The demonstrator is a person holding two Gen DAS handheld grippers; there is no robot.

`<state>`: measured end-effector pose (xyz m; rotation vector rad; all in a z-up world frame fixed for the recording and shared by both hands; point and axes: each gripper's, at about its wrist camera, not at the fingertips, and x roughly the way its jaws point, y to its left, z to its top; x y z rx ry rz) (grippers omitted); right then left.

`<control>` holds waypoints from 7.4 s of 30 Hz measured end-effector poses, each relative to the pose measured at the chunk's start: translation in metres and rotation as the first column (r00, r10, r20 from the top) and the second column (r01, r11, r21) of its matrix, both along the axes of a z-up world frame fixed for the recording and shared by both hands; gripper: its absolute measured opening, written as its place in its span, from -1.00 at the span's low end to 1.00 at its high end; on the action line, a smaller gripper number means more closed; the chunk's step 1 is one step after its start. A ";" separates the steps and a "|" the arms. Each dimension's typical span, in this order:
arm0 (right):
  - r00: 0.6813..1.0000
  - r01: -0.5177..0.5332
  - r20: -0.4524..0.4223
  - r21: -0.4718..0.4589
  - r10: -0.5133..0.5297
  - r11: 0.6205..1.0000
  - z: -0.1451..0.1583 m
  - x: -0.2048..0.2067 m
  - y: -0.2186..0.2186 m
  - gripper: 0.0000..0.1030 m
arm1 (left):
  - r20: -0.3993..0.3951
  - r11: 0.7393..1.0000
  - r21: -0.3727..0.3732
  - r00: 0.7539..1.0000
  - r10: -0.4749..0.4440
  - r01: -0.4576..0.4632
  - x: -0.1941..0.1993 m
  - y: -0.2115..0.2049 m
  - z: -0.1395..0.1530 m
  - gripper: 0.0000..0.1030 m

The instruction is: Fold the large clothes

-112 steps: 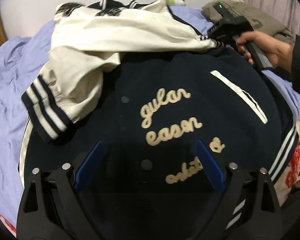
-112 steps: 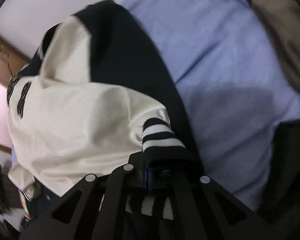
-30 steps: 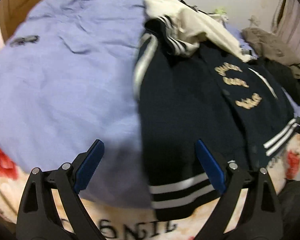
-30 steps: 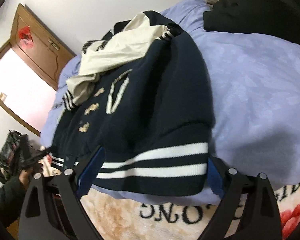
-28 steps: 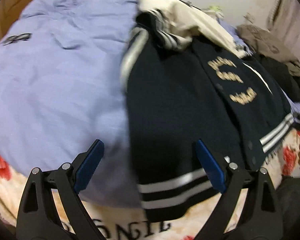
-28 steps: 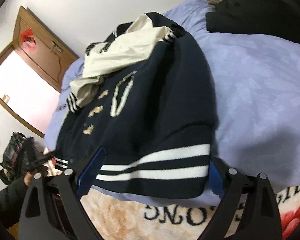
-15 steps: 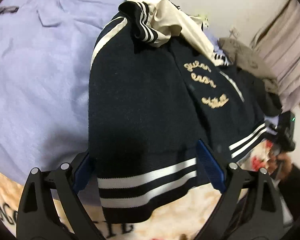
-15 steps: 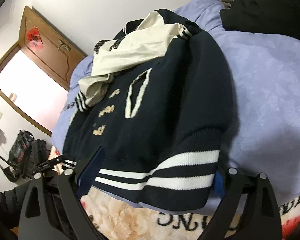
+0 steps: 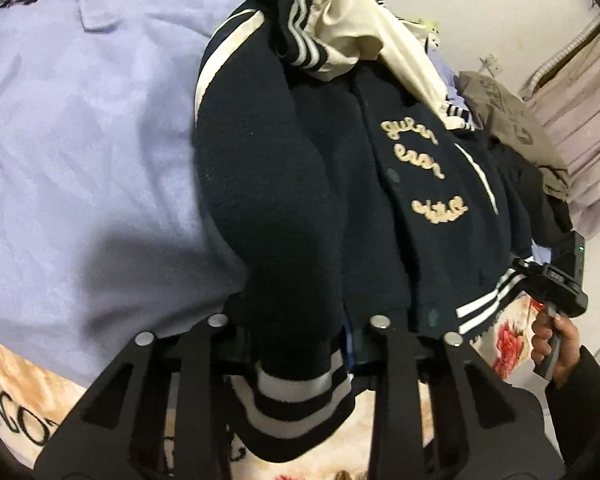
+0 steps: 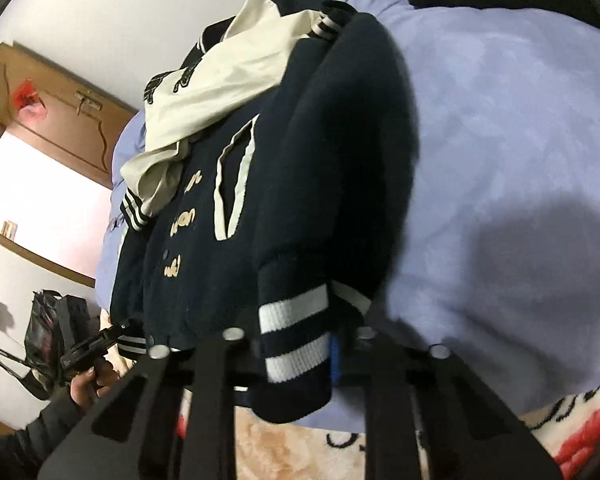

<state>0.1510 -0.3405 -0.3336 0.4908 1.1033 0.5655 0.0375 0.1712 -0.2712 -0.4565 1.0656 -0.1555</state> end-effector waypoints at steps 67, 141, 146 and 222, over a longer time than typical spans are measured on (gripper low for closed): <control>0.978 0.110 0.125 0.368 -0.167 0.923 0.199 0.027 -0.044 -0.79 | 0.164 0.906 -0.355 0.939 0.301 -0.228 0.020 0.092 0.197 -0.58; 0.998 -0.026 0.034 -0.445 0.046 0.895 0.010 0.436 0.163 -1.00 | 0.202 0.916 0.401 0.975 -0.095 0.006 0.215 -0.052 0.028 0.70; 1.000 -0.009 -0.002 -0.456 0.009 0.890 -0.004 0.451 0.165 -1.00 | 0.190 0.892 0.451 0.974 -0.125 0.027 0.212 -0.058 0.005 0.70; 0.991 -0.077 -0.130 -0.469 0.018 0.880 -0.012 0.170 0.085 -0.85 | 0.058 0.920 0.375 0.988 -0.146 0.114 0.156 -0.008 0.003 -0.16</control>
